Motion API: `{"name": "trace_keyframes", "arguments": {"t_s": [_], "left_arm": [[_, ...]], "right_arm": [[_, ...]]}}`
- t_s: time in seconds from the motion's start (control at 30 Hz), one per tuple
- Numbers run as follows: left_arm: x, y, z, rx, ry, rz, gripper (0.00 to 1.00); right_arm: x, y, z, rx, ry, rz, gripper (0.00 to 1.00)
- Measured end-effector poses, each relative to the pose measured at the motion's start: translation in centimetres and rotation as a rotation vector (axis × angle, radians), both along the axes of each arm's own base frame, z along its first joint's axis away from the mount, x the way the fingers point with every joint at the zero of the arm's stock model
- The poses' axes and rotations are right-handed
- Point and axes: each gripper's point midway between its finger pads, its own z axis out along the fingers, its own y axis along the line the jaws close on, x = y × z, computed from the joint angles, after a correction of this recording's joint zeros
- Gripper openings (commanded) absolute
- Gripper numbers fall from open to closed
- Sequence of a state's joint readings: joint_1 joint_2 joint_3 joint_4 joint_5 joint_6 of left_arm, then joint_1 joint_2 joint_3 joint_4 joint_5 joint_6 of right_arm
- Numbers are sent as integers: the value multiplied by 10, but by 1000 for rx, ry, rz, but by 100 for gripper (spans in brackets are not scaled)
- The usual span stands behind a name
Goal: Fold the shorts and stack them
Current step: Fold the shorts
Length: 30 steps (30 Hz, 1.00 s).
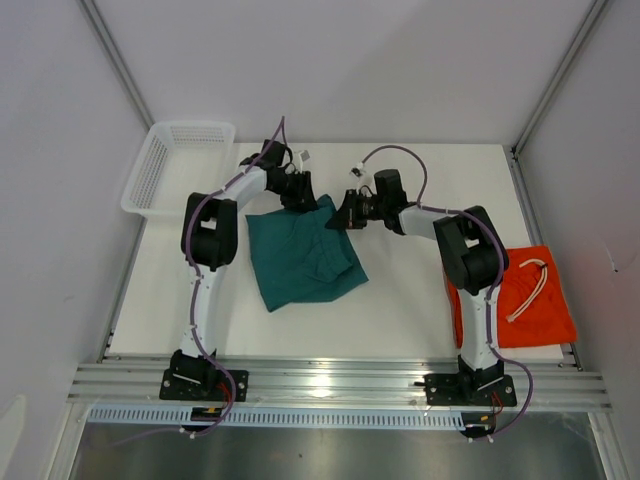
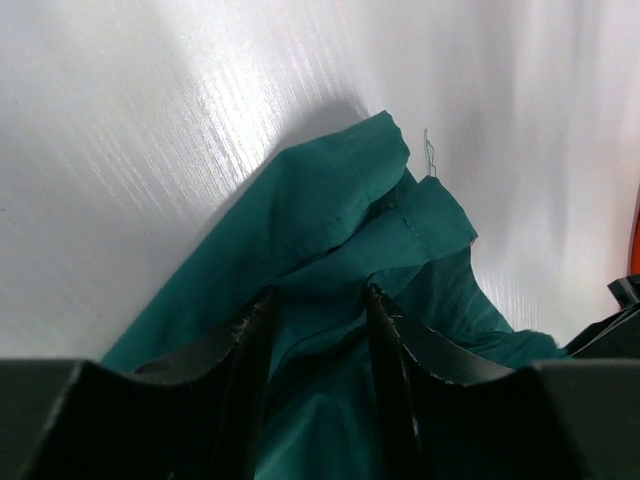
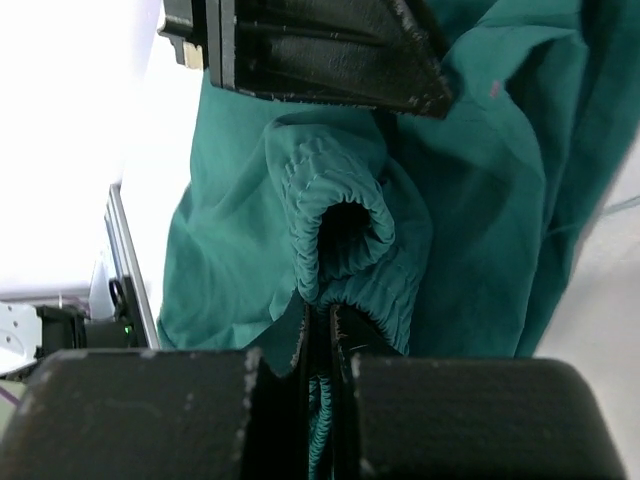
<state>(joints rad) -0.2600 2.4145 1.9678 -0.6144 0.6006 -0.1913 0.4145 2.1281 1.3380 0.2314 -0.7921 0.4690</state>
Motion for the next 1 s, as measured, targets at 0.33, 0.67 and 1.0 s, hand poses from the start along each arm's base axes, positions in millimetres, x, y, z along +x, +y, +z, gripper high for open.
{"name": "trace_keyframes", "arguments": {"t_s": [0.33,0.67,1.0], "left_arm": [[1,-1,0,15,-13,-6,44],[2,-2,0,23,-19,-10,43],[4,-3,1,18,-26,-7,57]], "right_arm": [[-16,28,19,43,-25,161,0],[-7,16,-26,68,89,139,0],[1,9,-36,50,106,100,4]]}}
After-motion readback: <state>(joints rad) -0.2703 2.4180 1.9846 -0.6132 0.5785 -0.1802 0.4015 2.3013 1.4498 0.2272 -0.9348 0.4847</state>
